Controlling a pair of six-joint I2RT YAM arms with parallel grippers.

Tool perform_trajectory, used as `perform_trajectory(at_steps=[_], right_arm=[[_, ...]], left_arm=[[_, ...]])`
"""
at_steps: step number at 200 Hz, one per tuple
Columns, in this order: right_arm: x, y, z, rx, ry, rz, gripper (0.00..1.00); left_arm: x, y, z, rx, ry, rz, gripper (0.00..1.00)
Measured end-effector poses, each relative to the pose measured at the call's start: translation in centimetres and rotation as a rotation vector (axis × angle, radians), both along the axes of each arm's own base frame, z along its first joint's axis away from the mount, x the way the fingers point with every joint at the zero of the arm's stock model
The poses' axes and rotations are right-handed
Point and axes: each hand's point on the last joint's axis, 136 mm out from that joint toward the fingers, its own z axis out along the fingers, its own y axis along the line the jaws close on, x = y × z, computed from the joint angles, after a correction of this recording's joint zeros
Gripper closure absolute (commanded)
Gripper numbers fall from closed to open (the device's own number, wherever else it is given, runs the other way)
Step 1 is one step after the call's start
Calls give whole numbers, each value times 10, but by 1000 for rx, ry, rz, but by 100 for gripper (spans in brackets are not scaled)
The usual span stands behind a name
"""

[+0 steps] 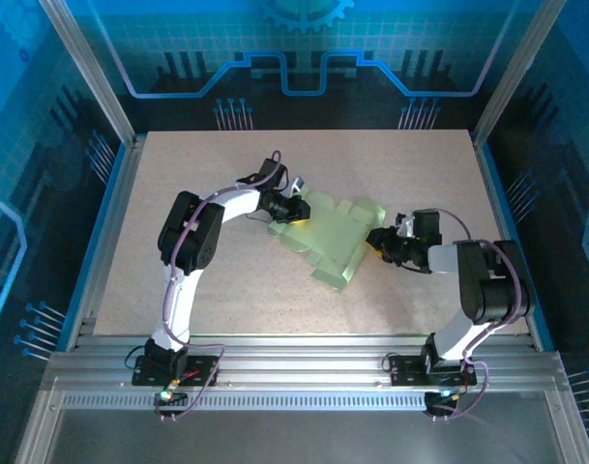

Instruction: Fold the paper box

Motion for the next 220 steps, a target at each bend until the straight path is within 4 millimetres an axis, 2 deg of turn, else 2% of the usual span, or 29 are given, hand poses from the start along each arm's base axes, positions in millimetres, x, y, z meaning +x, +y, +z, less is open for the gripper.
perform_trajectory(at_steps=[17, 64, 130, 162, 183, 203, 208, 220], right_arm=[[-1, 0, -3, -1, 7, 0, 66], [-1, -1, 1, -20, -10, 6, 56], [-2, 3, 1, -18, -20, 22, 55], [-2, 16, 5, 3, -41, 69, 56], [-1, 27, 11, 8, -70, 112, 59], [4, 37, 20, 2, -107, 148, 72], [6, 39, 23, -1, -120, 158, 78], [10, 45, 28, -5, -143, 174, 100]], left_arm=[[0, 0, 0, -2, 1, -1, 79], [0, 0, 0, -3, 1, -2, 79], [0, 0, 0, -6, 2, -3, 79], [0, 0, 1, -9, 2, -3, 79], [0, 0, 1, -14, 5, -4, 79], [0, 0, 1, -17, 7, -5, 79], [0, 0, 1, -19, 7, -6, 79], [0, 0, 1, -22, 9, -6, 79]])
